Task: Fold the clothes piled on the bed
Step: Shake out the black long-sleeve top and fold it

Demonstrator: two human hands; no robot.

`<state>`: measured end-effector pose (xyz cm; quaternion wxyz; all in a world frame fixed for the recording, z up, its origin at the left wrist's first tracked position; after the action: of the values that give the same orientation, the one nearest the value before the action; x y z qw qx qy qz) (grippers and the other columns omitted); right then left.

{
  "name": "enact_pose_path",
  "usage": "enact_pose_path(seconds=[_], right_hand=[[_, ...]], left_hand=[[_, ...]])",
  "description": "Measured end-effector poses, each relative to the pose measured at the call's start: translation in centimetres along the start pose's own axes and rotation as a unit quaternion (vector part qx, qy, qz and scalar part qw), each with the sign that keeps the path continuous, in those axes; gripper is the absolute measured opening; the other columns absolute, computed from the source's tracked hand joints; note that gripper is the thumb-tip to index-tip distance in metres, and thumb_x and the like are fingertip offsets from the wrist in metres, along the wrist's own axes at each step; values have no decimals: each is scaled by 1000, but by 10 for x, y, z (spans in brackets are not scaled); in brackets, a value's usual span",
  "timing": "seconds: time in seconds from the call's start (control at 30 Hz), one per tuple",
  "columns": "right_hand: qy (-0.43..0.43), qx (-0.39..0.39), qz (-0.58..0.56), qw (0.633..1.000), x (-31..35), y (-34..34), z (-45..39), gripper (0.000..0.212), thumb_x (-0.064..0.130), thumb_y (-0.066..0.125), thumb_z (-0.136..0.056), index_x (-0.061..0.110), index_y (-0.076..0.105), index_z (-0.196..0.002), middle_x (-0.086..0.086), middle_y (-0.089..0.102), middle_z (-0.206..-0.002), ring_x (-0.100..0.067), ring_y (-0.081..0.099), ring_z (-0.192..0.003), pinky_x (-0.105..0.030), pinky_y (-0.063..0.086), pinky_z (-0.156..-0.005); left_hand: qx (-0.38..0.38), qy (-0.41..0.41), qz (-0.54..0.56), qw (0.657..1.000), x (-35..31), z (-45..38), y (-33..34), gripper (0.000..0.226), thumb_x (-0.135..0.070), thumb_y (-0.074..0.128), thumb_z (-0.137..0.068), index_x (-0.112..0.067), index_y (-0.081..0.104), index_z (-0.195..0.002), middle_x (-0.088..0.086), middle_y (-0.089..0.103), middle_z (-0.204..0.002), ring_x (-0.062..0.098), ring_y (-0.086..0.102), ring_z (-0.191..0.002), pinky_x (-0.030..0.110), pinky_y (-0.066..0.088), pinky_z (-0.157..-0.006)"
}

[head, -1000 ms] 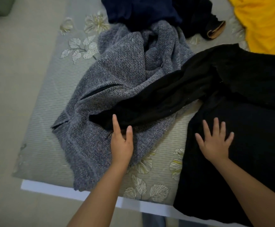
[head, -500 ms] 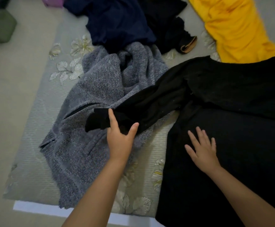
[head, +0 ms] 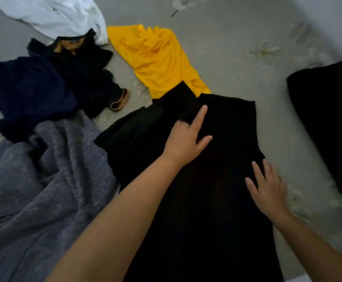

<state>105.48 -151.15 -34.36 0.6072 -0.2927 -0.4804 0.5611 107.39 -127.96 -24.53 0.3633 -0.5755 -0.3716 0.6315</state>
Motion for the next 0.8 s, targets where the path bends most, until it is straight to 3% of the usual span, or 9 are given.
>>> enact_pose_path(seconds=[0.13, 0.2, 0.33, 0.43, 0.5, 0.6, 0.67, 0.73, 0.8], right_hand=[[16, 11, -66, 998, -55, 6, -14, 98, 74, 6, -76, 4, 37, -138, -25, 27, -146, -42, 24, -135, -52, 19, -109], [27, 9, -102, 994, -65, 8, -16, 87, 61, 17, -78, 1, 40, -136, -26, 31, -144, -42, 29, -133, -52, 22, -109], [-33, -64, -133, 988, -53, -5, -29, 61, 39, 34, -84, -8, 59, -114, -27, 55, -120, -44, 52, -112, -49, 35, -97], [-96, -121, -130, 979, -24, -19, -55, 48, 31, 42, -84, -7, 66, -99, -24, 64, -102, -41, 61, -96, -43, 37, -91], [-123, -126, -112, 978, 0, -23, -77, 51, 35, 41, -84, -6, 65, -104, -24, 63, -107, -42, 59, -102, -45, 40, -92], [-79, -85, -61, 991, 31, -27, -112, 57, 42, 41, -91, 4, 44, -134, -19, 39, -141, -35, 28, -135, -46, 23, -109], [-39, -54, -12, 998, 41, -26, -133, 56, 41, 37, -95, 12, 29, -143, -11, 25, -150, -27, 13, -141, -46, 10, -112], [-5, -50, 40, 998, 47, -25, -148, 55, 41, 32, -96, 11, 30, -142, -13, 35, -144, -28, 25, -135, -49, 14, -110], [-1, -66, 83, 994, 51, -25, -156, 51, 39, 31, -97, 5, 39, -134, -18, 51, -127, -33, 44, -119, -45, 30, -100]], left_hand=[[294, 62, -119, 946, -28, -34, 84, 72, -43, 42, -94, -41, -13, -142, 16, 1, -154, 31, 10, -141, 44, 18, -114], [331, 43, -145, 931, -23, -29, 103, 71, -43, 40, -95, -43, -13, -141, 11, -9, -155, 27, 0, -143, 44, 11, -115], [233, 18, -158, 959, 10, 4, 100, 62, -40, 40, -95, -32, 5, -146, 9, 8, -155, 22, 7, -143, 39, 9, -116], [104, 9, -163, 981, 38, 23, 76, 49, -35, 41, -89, -12, 49, -131, 17, 53, -131, 33, 47, -124, 48, 35, -101], [59, -27, -171, 983, 64, 26, 59, 50, -34, 37, -85, -5, 59, -120, 18, 62, -117, 37, 57, -112, 52, 43, -91], [-17, -131, -166, 977, 106, 20, 28, 42, -25, 45, -91, -3, 52, -127, 20, 56, -125, 38, 47, -123, 54, 36, -98], [-23, -206, -170, 963, 138, 12, 9, 44, -21, 47, -94, -6, 42, -135, 18, 49, -133, 35, 37, -130, 52, 27, -106], [16, -254, -195, 947, 166, 5, -3, 50, -27, 42, -96, -10, 32, -142, 18, 51, -129, 33, 40, -127, 49, 21, -108], [70, -261, -220, 937, 187, 2, -6, 55, -33, 35, -97, -14, 18, -146, 18, 62, -109, 33, 52, -110, 44, 23, -106]])
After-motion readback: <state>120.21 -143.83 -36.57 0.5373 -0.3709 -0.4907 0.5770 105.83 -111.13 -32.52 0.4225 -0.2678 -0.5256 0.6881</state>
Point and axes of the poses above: each hand's wrist, its own z-axis away from the middle knuckle, its own y-axis out of the palm, x = y × z, the point moved 3 cm from there along -z, towards the middle knuckle
